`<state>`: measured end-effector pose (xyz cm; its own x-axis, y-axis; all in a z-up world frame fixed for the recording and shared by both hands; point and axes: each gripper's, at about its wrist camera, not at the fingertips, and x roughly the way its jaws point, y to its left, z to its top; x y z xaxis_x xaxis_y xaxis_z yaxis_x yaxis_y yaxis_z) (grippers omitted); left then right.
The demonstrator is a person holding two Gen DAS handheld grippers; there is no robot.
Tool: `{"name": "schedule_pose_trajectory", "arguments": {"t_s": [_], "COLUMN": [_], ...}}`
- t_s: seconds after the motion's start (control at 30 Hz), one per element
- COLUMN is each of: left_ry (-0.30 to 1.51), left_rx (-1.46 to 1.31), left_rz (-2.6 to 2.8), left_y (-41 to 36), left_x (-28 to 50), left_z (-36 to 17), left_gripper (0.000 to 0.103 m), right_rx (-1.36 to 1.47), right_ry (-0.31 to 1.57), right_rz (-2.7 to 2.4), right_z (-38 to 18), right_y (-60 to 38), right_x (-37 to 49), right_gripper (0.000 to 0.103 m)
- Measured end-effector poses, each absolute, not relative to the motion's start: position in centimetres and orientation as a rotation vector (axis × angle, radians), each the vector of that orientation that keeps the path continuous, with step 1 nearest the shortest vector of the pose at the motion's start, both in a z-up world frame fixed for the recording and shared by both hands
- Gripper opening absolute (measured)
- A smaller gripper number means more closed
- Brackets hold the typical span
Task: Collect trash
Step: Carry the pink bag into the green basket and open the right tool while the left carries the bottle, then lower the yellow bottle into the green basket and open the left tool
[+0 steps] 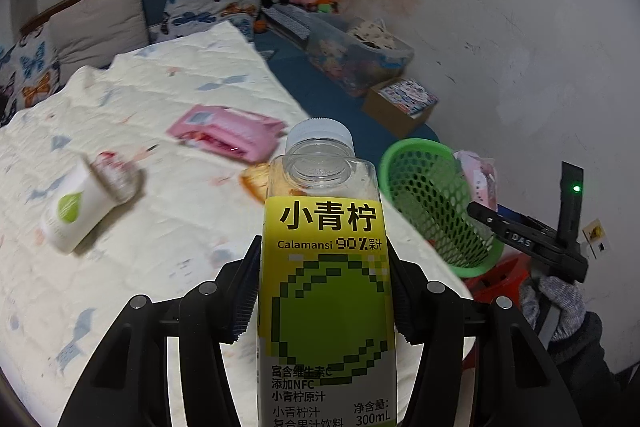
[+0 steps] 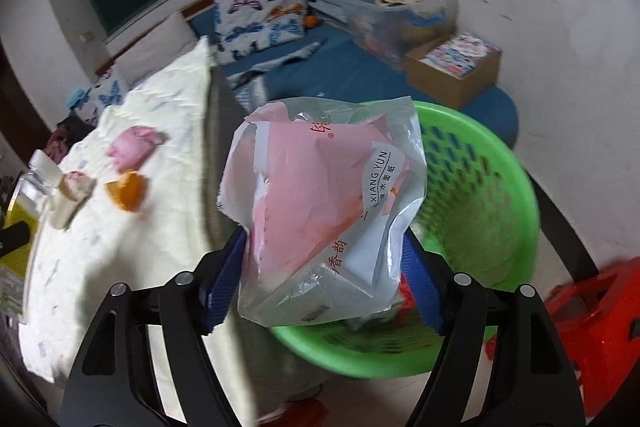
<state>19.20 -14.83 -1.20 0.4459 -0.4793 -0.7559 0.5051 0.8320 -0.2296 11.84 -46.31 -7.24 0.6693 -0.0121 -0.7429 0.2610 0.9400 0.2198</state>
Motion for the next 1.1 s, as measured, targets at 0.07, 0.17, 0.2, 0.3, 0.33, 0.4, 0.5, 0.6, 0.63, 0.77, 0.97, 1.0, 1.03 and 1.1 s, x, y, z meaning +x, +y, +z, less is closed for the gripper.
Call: {"name": "schedule_pose_trajectory", "arguments": {"t_s": [0.07, 0.17, 0.2, 0.3, 0.33, 0.4, 0.5, 0.6, 0.63, 0.77, 0.97, 1.0, 1.03, 1.1], "left_ry": [0.934, 0.943, 0.945, 0.955, 0.96, 0.962, 0.964, 0.964, 0.963, 0.962, 0.982, 0.991, 1.004, 1.022], "left_rx": [0.039, 0.055, 0.062, 0.073, 0.074, 0.081, 0.097, 0.109, 0.115, 0.134, 0.169, 0.171, 0.174, 0.183], "left_rz": [-0.623, -0.648, -0.655, -0.675, -0.682, -0.691, -0.704, -0.719, -0.726, -0.756, -0.81, -0.819, -0.829, -0.838], "left_y": [-16.1, -18.1, -18.7, -20.3, -20.8, -21.6, -23.1, -24.2, -24.8, -26.7, -30.6, -31.0, -31.8, -33.1], "left_x": [19.4, 19.8, 19.8, 20.2, 20.3, 20.5, 20.8, 21.0, 21.1, 21.2, 21.4, 21.5, 21.6, 21.9], "left_z": [-1.3, -1.4, -1.5, -1.7, -1.8, -1.9, -2.0, -2.1, -2.1, -1.9, -2.4, -2.6, -2.9, -3.5], "left_gripper": [0.054, 0.054, 0.054, 0.054, 0.054, 0.054, 0.054, 0.054, 0.054, 0.054, 0.054, 0.054, 0.054, 0.054], "right_rx": [0.33, 0.328, 0.33, 0.334, 0.338, 0.34, 0.33, 0.336, 0.338, 0.332, 0.352, 0.357, 0.36, 0.372], "right_ry": [0.836, 0.847, 0.847, 0.853, 0.854, 0.854, 0.848, 0.843, 0.842, 0.822, 0.777, 0.769, 0.765, 0.753], "right_rz": [-0.172, -0.197, -0.201, -0.217, -0.219, -0.226, -0.24, -0.245, -0.246, -0.252, -0.26, -0.262, -0.263, -0.273], "right_z": [-8.0, -9.0, -9.2, -9.7, -9.8, -10.0, -10.0, -10.1, -10.1, -9.5, -8.2, -7.9, -7.8, -7.5], "right_y": [-47.4, -48.5, -48.8, -49.7, -49.8, -50.3, -50.6, -51.0, -51.0, -51.2, -51.9, -52.0, -52.1, -52.5], "right_x": [11.9, 12.3, 12.4, 12.7, 12.8, 12.8, 12.6, 12.0, 11.9, 11.2, 9.7, 9.4, 9.2, 8.5], "right_gripper": [0.076, 0.08, 0.082, 0.085, 0.087, 0.089, 0.091, 0.092, 0.092, 0.092, 0.092, 0.092, 0.092, 0.092]}}
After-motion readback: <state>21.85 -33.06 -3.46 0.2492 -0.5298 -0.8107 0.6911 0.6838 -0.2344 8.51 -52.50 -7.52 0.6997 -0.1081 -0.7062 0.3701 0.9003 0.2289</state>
